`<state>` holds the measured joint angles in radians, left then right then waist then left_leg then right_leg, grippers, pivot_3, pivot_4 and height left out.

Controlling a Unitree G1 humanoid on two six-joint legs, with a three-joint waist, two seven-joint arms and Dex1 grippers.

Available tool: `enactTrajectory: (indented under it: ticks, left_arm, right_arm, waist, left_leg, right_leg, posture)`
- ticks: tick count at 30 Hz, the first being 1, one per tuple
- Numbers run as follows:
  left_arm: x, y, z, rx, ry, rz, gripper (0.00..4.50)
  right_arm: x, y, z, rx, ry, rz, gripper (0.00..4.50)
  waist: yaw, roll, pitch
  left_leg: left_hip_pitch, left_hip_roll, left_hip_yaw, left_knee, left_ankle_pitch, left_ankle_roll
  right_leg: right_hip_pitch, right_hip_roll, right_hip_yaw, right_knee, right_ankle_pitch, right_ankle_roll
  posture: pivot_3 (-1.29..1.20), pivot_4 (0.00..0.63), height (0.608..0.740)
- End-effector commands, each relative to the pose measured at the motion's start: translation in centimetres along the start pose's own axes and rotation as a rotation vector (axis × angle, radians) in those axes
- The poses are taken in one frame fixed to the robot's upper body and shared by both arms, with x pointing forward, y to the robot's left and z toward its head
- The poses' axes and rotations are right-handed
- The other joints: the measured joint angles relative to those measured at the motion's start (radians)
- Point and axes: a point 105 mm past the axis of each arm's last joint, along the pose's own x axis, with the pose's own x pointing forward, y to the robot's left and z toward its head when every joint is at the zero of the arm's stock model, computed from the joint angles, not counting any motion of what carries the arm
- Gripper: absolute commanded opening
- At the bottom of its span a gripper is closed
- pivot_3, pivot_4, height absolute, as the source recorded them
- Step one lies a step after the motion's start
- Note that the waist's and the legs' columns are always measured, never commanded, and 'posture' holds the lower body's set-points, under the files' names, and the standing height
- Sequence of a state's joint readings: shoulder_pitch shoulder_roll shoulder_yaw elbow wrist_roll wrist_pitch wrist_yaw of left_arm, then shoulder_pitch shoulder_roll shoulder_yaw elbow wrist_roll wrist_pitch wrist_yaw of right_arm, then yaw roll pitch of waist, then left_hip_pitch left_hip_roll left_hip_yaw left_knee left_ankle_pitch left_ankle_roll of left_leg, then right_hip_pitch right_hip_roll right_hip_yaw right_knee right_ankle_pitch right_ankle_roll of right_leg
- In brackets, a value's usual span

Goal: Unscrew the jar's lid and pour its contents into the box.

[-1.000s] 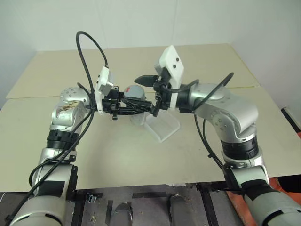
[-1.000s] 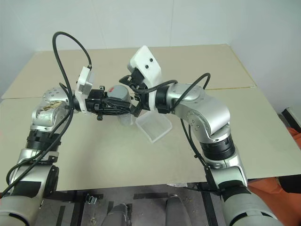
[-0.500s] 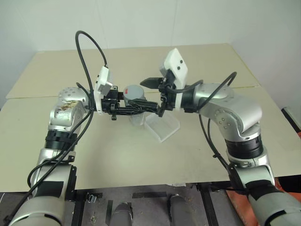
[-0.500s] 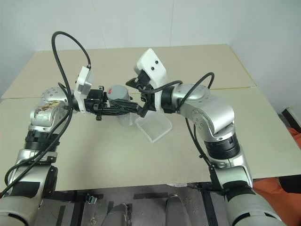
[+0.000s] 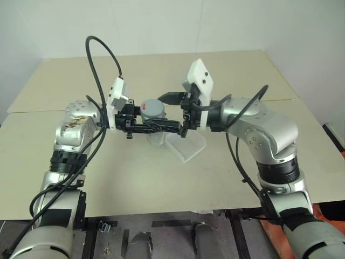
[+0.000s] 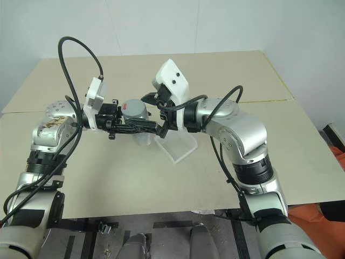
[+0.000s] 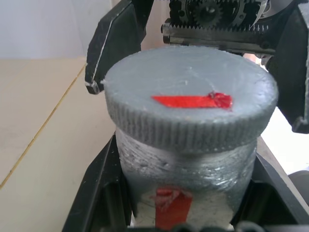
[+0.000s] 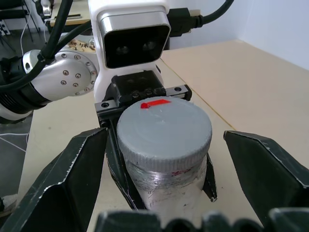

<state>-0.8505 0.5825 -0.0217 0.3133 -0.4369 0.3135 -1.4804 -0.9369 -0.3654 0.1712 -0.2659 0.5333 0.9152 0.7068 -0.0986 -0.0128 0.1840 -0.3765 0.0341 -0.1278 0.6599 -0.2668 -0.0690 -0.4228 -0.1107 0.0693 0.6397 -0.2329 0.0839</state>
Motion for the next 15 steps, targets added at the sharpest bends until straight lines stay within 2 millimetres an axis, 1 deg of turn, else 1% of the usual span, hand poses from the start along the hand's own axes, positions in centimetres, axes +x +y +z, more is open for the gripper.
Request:
enactTrajectory:
  ticks: [1, 8, 15]
  left_arm:
    - [-0.1, -0.3, 1.2, 0.038, -0.024, -0.016, 2.00]
    - [0.0, -0.5, 1.2, 0.032, -0.026, -0.024, 2.00]
    - [0.0, -0.6, 1.2, 0.033, -0.027, -0.023, 2.00]
  right_arm:
    - [-0.2, 0.2, 2.3, -0.069, -0.071, 0.000, 4.46]
    - [0.5, 0.6, 2.5, -0.068, -0.076, 0.014, 4.46]
    - [0.8, 0.4, 2.6, -0.065, -0.077, 0.022, 4.46]
  waist:
    - [0.000, 0.000, 0.000]
    - [-0.001, 0.000, 0.000]
    - [-0.001, 0.000, 0.000]
  left_leg:
    - [0.000, 0.000, 0.000, 0.000, 0.000, 0.000]
    - [0.000, 0.000, 0.000, 0.000, 0.000, 0.000]
    - [0.000, 0.000, 0.000, 0.000, 0.000, 0.000]
  right_leg:
    - [0.000, 0.000, 0.000, 0.000, 0.000, 0.000]
    - [0.000, 0.000, 0.000, 0.000, 0.000, 0.000]
    - [0.000, 0.000, 0.000, 0.000, 0.000, 0.000]
  posture:
    - [0.00, 0.150, 0.740]
    - [0.00, 0.150, 0.740]
    - [0.00, 0.150, 0.740]
